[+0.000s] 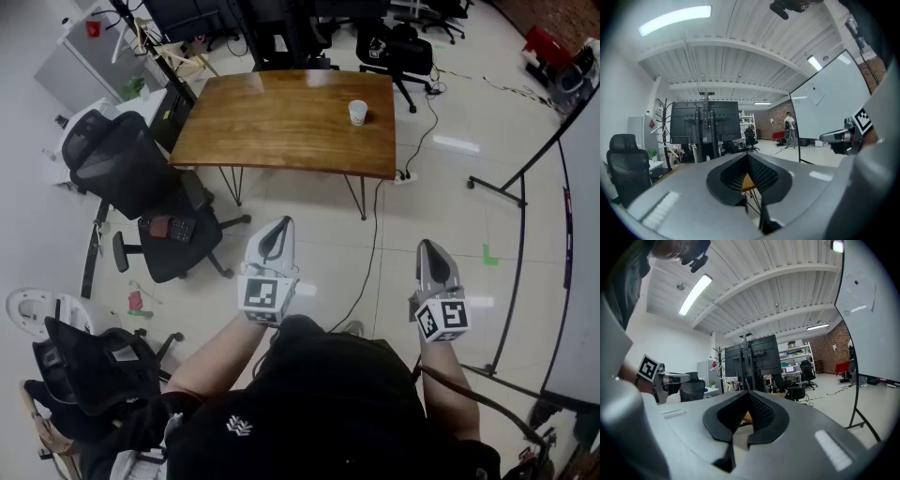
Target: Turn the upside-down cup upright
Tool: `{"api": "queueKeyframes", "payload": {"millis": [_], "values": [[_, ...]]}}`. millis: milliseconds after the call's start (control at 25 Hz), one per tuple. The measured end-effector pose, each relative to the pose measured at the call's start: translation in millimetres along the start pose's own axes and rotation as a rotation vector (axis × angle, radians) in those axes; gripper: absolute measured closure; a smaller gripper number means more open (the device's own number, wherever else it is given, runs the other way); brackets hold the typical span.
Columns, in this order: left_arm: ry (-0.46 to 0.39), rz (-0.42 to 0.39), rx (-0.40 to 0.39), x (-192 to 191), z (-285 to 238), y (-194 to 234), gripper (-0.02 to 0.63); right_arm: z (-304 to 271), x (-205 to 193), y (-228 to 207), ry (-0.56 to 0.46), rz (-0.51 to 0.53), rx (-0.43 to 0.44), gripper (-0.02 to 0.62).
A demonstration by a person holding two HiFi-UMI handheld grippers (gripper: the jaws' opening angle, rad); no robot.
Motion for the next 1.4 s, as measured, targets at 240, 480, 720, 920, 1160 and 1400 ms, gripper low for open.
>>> {"api": "queueKeyframes", "payload": {"millis": [240,480,720,920,1160,1400], "values": [[0.028,-0.002,-0.008,-3.7,-28.7,-12.7,0.606,-25.3,-15.9,-26.3,0.015,-0.06,-0.001,0.594],[0.025,-0.005,-0.062,-9.5,-93.1,-5.9,0.606,-68.6,-22.5,-50.3,0.012,-0.055,-0.001,0.594],[0.009,-0.003,-0.114,-8.8,-213.4,37.5,0.606,-145.8,-22.4,-96.9,0.024,-0.021,-0.072,0.594],[-0.014,-0.017,-0.174,34.8,-315.9,69.8,0.606,-239.1,-4.4,-128.6,0.062,0.011,-0.088,0.594],[0.003,-0.009,-0.254,52.7,-399.2,92.8,0.606,-342.1,-2.9,-145.7,0.159,0.077,-0.05,0.594],[0.042,0.056,-0.26,40.2,-434.3,94.9,0.606,-389.3,-4.6,-166.8,0.246,0.068,0.062,0.592]]}}
Point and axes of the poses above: the fingertips, and each gripper's own axes: z backward along the fingers, y to its left, x out of its top, the point moved 9 cm from there along z, backward along the fingers, and after that the axes turned 15 degrees about z, right-handed, at the moved point
